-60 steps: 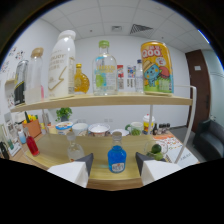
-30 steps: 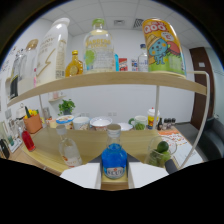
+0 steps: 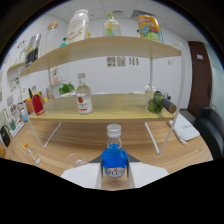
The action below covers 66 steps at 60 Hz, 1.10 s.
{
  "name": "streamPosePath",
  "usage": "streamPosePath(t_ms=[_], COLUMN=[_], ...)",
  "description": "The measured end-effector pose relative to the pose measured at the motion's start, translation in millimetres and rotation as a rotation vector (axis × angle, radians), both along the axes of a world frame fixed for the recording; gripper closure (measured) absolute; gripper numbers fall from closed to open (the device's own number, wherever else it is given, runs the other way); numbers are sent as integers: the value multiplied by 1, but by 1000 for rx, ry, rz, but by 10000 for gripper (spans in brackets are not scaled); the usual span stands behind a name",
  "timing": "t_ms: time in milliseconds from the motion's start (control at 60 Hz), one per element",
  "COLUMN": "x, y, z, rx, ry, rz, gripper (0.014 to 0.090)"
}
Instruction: Make me a cup of Mount Fuji.
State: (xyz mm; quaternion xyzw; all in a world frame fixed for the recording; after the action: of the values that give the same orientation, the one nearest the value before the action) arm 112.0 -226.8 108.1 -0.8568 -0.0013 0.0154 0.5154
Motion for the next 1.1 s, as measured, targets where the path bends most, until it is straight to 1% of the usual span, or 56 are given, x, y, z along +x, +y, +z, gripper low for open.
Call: streamPosePath(t_ms=[100,200,267,300,483,517,617,650,733,800,867,1050,1100], x=[3,10,13,15,2,0,-1,1,2,-2,-3,0,-2], y=[-1,8,15,18,31,34,37,39,42,45,48,50,49], z=[-8,-3,6,8,18,20,20,19,17,17,20,15,17], rx=[-2,16,39,35,80,90,72,49,23,13,6,-14,0], ry=[-170,-446,-655,-767,-1301,-1384,-1590,-1667,-1801,-1889,-1977,-1988,-1940], rz=[26,90,155,192,448,482,562,581,620,653,664,687,675], gripper=[691,692,693,693,695,692,695,693,692,694,692,693,691])
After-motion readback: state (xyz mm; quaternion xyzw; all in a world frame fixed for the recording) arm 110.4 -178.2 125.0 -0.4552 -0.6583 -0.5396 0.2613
